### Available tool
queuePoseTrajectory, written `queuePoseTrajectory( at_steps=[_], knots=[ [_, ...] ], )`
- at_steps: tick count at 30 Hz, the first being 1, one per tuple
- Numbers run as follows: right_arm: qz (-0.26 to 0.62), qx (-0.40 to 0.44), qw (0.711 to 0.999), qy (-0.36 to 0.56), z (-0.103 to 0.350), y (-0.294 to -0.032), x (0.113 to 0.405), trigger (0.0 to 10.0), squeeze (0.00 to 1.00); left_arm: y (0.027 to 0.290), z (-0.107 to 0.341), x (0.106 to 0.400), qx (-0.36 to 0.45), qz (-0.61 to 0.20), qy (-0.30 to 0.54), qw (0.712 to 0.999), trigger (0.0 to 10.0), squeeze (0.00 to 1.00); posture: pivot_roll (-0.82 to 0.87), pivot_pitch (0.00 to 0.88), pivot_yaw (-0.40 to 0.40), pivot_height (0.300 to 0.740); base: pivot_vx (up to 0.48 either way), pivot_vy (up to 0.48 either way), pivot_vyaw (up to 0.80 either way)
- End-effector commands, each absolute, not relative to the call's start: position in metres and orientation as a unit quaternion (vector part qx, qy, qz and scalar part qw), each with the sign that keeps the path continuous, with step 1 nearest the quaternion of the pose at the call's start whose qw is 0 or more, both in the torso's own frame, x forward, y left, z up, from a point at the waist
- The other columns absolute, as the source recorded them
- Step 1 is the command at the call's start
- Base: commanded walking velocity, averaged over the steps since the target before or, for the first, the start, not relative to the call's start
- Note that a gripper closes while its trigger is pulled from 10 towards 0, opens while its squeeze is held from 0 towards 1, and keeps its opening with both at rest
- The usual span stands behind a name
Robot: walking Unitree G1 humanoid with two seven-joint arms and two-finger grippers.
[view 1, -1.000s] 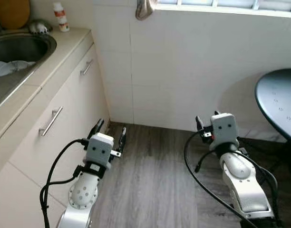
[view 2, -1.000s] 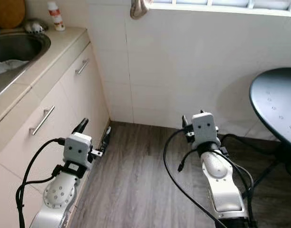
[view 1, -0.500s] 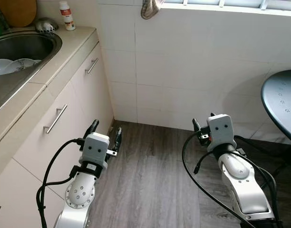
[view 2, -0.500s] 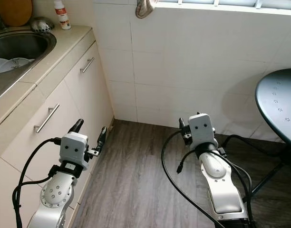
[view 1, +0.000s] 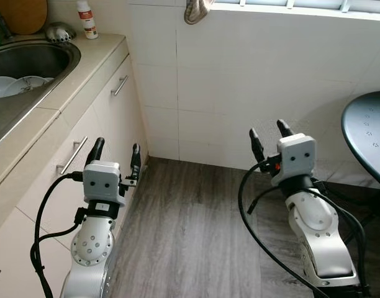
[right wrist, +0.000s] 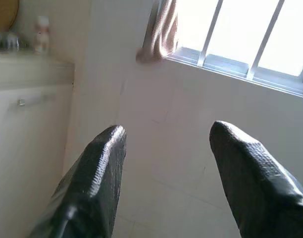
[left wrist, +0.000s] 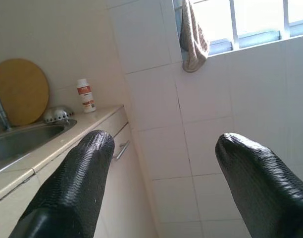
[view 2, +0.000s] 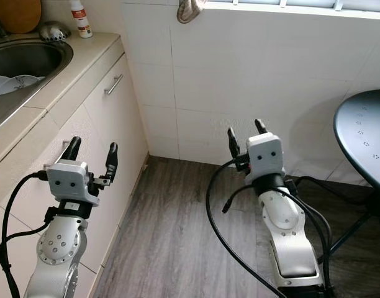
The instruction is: Kitchen organization
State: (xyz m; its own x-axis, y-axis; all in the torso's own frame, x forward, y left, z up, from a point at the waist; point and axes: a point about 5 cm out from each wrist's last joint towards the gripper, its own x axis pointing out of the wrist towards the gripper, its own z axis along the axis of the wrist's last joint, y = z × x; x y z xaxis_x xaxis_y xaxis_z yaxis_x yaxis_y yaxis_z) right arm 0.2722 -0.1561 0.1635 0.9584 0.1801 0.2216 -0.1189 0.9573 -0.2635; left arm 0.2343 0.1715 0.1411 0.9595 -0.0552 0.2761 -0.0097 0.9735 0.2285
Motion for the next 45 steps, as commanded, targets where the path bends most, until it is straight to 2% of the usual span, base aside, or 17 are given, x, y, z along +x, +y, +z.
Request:
queuePoseTrajectory(
  at_steps=[1, 5, 45],
  knots=[
    [0.083, -0.145, 0.986, -0.029, 0.1337, -0.1579, 0.2735, 10.0, 0.00, 0.1622, 0.1213, 0.2318, 0.117, -0.057, -0.084, 0.988, 10.0, 0.00, 0.03, 0.000, -0.022, 0.740, 0.000, 0.000, 0.00],
    [0.087, -0.151, 0.985, -0.002, 0.1260, -0.1586, 0.2732, 10.0, 0.00, 0.1557, 0.1156, 0.2265, 0.138, -0.078, -0.075, 0.984, 10.0, 0.00, 0.03, 0.003, -0.022, 0.740, 0.000, 0.000, 0.00],
    [0.107, -0.151, 0.982, 0.032, 0.1270, -0.1579, 0.2668, 10.0, 0.00, 0.1646, 0.1153, 0.2258, 0.141, -0.078, -0.061, 0.985, 10.0, 0.00, 0.03, 0.023, -0.024, 0.740, 0.000, 0.000, 0.00]
  ],
)
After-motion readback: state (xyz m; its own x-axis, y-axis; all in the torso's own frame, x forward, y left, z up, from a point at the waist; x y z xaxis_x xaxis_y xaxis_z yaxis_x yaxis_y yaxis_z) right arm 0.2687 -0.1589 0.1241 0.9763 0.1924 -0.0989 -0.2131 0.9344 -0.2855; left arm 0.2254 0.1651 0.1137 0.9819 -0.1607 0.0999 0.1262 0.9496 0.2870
